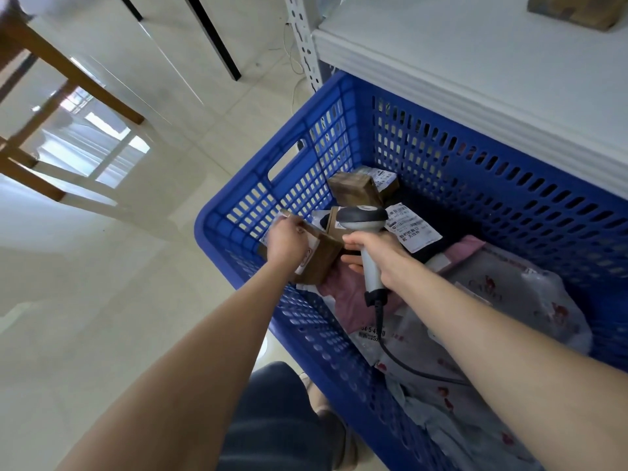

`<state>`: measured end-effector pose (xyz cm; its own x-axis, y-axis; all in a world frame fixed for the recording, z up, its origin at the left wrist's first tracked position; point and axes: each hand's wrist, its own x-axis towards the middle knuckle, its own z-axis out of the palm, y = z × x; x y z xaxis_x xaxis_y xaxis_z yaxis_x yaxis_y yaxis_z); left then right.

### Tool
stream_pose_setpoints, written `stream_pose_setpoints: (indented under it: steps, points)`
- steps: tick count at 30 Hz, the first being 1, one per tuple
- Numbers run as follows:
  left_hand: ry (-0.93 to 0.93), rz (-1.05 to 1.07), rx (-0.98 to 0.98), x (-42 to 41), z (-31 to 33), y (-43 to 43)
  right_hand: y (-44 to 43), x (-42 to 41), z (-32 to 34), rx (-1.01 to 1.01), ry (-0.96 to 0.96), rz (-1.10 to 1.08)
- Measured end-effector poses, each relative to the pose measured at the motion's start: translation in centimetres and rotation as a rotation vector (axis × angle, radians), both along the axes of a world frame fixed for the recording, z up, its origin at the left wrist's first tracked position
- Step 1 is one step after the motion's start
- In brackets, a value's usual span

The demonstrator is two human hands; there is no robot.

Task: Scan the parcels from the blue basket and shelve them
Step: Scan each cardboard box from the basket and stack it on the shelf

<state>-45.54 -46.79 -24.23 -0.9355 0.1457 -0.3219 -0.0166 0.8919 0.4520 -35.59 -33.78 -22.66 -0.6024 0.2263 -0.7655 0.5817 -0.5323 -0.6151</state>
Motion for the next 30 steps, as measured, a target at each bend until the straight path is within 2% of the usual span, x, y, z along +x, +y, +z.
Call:
stream_pose_setpoints:
  steps: [5,8,11,15,19,24,27,30]
  points:
    - [0.014,0.044,-0.056,-0.8,0.2,-0.2,-0.1,-0.3,-0.5,-0.010,0.002,0.007]
    - [-0.124,0.096,-0.156,-1.8,0.5,-0.2,-0.2,-0.6,-0.8,-0.018,0.011,0.008]
    - [-0.257,0.053,-0.230,-2.4,1.1,-0.1,-0.1,-0.7,-1.0,-0.045,0.007,-0.012]
    - [-0.339,0.027,-0.097,-1.6,2.3,0.8,0.5,-0.1,-0.4,-0.074,0.014,-0.063]
    - [-0.356,0.072,0.036,0.3,5.0,2.6,2.6,2.0,2.1,-0.010,0.023,-0.123]
    - [-0.320,-0.084,0.139,4.1,7.7,6.7,6.4,7.8,5.8,0.101,0.010,-0.219]
    - [-0.272,-0.281,0.115,7.2,7.8,10.2,8.3,12.4,6.6,0.120,-0.029,-0.273]
    - [-0.327,-0.404,0.085,10.7,6.2,12.4,9.4,16.3,5.7,0.078,-0.104,-0.318]
